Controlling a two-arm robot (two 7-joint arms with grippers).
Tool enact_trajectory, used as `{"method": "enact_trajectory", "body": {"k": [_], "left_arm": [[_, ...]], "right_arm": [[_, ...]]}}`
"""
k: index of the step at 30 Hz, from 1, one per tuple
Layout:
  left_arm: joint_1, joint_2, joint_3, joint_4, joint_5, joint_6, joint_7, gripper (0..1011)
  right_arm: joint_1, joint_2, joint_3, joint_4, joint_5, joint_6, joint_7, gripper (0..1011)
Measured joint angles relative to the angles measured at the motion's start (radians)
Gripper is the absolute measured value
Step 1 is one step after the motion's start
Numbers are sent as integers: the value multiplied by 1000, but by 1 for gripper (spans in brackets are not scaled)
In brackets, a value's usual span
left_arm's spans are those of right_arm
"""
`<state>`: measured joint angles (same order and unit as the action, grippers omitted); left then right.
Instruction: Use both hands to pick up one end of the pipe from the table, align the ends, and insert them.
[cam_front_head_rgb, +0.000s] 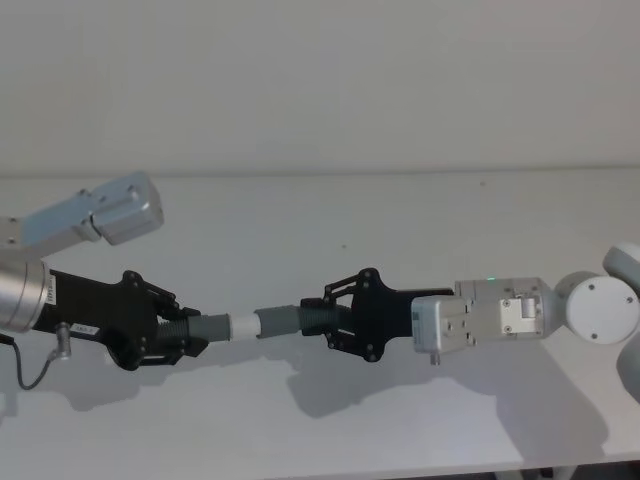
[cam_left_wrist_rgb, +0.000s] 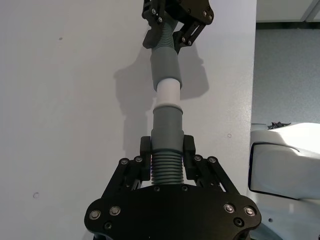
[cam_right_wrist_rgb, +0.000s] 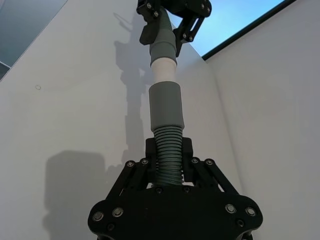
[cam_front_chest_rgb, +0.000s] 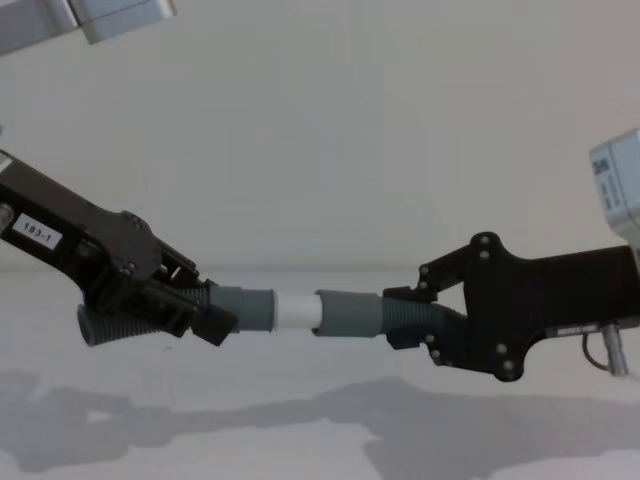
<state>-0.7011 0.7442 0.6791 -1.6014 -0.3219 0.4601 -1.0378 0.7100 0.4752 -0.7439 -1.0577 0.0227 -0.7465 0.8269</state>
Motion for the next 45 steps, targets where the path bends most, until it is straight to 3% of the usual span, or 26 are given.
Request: {"method": "enact_trajectory", "body": {"k": [45], "left_arm": [[0, 0, 0, 0, 0, 0, 0, 335]], "right_arm": [[0, -13, -4, -35, 10, 12, -4, 252]]}}
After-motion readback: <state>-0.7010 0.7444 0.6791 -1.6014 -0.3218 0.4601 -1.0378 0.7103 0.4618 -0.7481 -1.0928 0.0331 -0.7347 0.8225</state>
